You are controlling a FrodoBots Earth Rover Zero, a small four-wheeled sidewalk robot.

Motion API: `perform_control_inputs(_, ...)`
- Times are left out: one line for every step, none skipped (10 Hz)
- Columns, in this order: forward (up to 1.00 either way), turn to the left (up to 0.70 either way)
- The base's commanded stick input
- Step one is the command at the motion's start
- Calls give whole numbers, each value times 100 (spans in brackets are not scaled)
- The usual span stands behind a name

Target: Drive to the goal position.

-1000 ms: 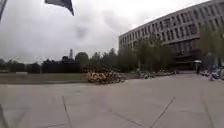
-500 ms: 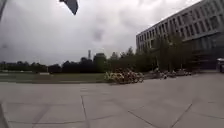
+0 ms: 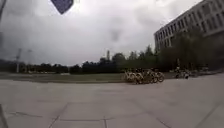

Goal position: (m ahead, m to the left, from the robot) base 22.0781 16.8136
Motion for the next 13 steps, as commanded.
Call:
perform_control_inputs(0, 70)
perform_control_inputs(0, 70)
perform_control_inputs(0, 70)
perform_control_inputs(0, 70)
perform_control_inputs(0, 70)
perform_control_inputs(0, 70)
perform_control_inputs(0, 70)
perform_control_inputs(0, 70)
perform_control_inputs(0, 70)
perform_control_inputs(0, 70)
perform_control_inputs(0, 70)
perform_control_inputs(0, 70)
perform_control_inputs(0, 70)
